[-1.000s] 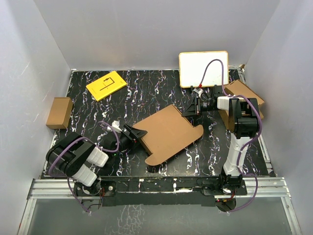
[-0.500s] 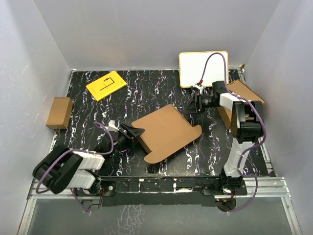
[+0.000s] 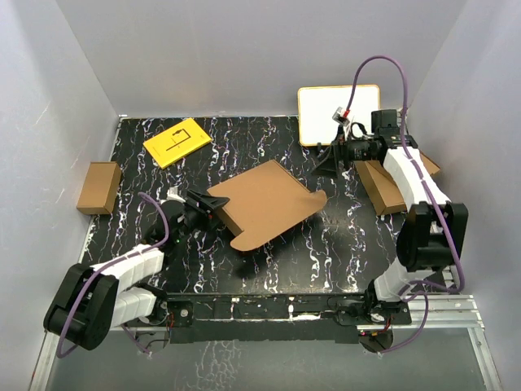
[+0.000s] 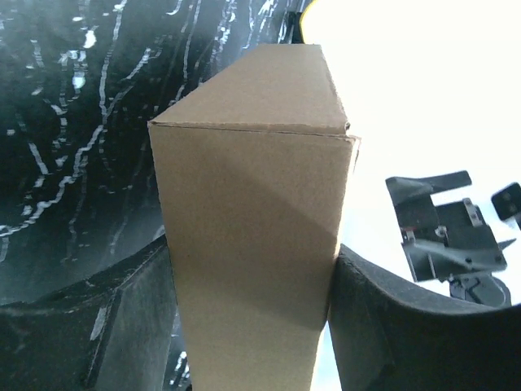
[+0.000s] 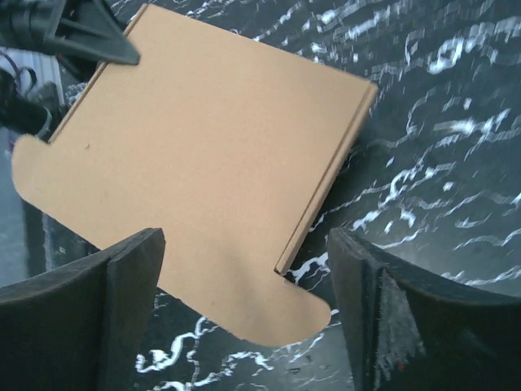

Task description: Fold the paper box

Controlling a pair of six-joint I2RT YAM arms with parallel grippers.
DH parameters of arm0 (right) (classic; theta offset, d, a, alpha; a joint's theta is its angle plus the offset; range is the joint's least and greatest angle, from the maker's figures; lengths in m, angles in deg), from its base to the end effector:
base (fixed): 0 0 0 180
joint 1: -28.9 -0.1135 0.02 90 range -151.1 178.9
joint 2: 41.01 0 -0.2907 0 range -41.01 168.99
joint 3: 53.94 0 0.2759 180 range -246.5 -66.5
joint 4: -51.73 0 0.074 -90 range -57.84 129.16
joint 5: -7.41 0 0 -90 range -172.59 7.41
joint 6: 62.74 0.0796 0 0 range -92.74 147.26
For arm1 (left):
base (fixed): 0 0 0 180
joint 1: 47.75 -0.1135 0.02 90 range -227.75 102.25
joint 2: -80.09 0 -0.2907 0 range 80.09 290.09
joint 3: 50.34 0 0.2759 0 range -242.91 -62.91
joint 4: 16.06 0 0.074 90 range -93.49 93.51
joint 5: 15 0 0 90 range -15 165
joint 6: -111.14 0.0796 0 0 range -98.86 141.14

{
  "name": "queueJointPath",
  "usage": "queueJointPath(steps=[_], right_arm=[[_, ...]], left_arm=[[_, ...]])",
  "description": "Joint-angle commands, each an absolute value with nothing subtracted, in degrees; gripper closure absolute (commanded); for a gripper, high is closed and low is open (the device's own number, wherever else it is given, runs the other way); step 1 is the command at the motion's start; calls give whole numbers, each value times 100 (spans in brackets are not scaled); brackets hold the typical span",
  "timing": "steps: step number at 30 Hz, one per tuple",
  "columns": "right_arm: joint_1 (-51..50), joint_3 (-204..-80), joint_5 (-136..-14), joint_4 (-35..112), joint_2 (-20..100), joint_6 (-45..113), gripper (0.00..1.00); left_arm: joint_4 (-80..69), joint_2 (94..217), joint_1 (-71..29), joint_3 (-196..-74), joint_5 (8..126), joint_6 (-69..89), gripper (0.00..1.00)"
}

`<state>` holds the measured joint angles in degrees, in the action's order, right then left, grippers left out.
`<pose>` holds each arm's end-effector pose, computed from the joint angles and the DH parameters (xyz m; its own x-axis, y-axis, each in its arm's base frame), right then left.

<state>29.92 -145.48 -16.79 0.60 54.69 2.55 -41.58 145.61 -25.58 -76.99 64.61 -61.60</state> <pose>0.3860 0.0657 0.2951 -0.5326 -0.1619 -0.8307 -0.8087 0.3868 0.4431 0.2377 -0.1124 0.1698 -0.5564 -0.8269 -0.0816 -0.1447 0.1932 -0.9704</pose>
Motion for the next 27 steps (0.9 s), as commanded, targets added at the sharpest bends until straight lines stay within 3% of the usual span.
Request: queueJointPath(steps=[1,2,7,11,19,27], right_arm=[[2677,-14471,-1194,-224,4622,-1549,4],[2594,-14347,-1124,-345,4452,-2149,0],[2268,-13825,-848,-389,3661,-4243,1],[1604,-13904,-1636,-689,3458,-5127,1],[293,-13661,-3325,-81,3321,-5321,1],[-351,-13427,-4592,770,3374,-5029,1]], left_arm=[[-3427,14320,-2737,-8416,5879,-6526,66],[-3256,14336,-2796,-8541,5804,-6586,66],[-2688,14606,-3150,-9009,5221,-6985,67],[-2669,14863,-3392,-9235,4807,-7242,68],[-2406,15295,-3521,-9820,4494,-7443,68],[-2158,15392,-3549,-10098,4408,-7480,68]])
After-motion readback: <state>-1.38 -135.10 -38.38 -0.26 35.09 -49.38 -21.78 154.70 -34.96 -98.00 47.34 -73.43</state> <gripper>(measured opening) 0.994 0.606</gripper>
